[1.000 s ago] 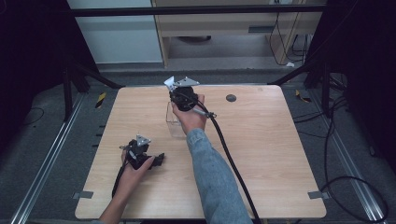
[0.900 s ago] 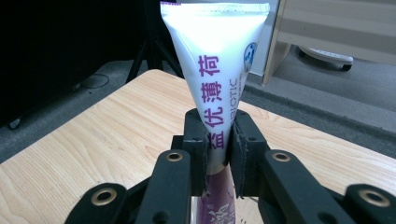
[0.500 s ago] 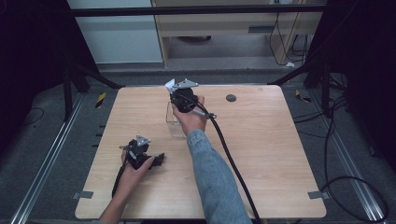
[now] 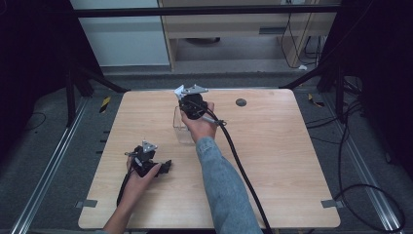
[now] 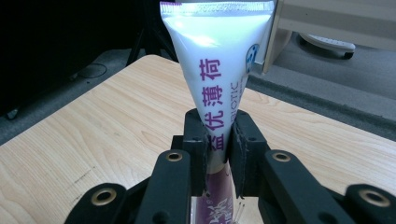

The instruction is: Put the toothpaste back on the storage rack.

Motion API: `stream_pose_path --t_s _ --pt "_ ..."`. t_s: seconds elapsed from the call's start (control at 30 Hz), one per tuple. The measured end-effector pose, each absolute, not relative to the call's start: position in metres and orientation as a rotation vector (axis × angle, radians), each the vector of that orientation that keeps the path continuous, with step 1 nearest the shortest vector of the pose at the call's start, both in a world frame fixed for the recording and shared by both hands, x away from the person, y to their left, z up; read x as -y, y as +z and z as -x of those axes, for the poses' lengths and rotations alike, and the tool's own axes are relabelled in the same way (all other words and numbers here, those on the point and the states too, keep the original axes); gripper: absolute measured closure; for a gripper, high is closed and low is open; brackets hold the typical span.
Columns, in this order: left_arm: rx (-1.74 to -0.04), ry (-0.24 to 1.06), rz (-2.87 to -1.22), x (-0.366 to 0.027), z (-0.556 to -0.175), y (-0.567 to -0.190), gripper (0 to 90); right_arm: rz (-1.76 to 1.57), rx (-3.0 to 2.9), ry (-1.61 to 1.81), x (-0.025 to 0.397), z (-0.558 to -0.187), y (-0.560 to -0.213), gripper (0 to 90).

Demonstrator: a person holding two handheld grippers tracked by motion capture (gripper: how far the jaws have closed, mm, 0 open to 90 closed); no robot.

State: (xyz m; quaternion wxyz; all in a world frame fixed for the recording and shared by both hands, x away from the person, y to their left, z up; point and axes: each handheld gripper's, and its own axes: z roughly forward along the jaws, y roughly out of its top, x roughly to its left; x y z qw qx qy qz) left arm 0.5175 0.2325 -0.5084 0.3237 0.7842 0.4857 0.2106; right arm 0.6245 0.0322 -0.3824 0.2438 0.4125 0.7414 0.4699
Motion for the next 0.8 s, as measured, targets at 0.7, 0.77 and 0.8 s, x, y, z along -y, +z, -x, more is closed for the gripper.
stream_pose_path --t_s 0.7,0.77,0.8 --pt "-1.272 0.552 -2.059 -0.2326 -0.5176 -0.5084 0.0 -1.134 -2.035 1.277 -0.0359 -0.6250 -0.3898 77.9" --pt "-1.273 0.552 -2.059 -0.2326 -0.5176 -0.5084 0.0 -1.133 -2.033 1.278 -0.0365 -0.6248 -0.3900 77.9" --pt "-1.272 0.552 -2.059 -0.2326 -0.5176 -0.5084 0.0 -1.136 -2.033 1.279 -0.0368 -0.6247 -0.3902 77.8"
